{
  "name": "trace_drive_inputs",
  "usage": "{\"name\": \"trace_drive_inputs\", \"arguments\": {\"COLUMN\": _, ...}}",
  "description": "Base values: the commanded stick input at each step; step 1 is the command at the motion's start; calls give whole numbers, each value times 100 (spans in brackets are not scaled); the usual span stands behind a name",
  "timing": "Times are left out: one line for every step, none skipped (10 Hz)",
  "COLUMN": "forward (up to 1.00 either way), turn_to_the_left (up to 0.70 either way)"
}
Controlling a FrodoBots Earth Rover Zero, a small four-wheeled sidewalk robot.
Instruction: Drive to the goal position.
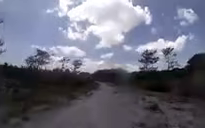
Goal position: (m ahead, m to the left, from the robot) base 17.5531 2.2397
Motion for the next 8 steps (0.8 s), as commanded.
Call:
{"name": "trace_drive_inputs", "arguments": {"forward": 85, "turn_to_the_left": 0}}
{"name": "trace_drive_inputs", "arguments": {"forward": 85, "turn_to_the_left": 0}}
{"name": "trace_drive_inputs", "arguments": {"forward": 85, "turn_to_the_left": 0}}
{"name": "trace_drive_inputs", "arguments": {"forward": 85, "turn_to_the_left": 0}}
{"name": "trace_drive_inputs", "arguments": {"forward": 85, "turn_to_the_left": -12}}
{"name": "trace_drive_inputs", "arguments": {"forward": 85, "turn_to_the_left": -34}}
{"name": "trace_drive_inputs", "arguments": {"forward": 85, "turn_to_the_left": -18}}
{"name": "trace_drive_inputs", "arguments": {"forward": 85, "turn_to_the_left": 0}}
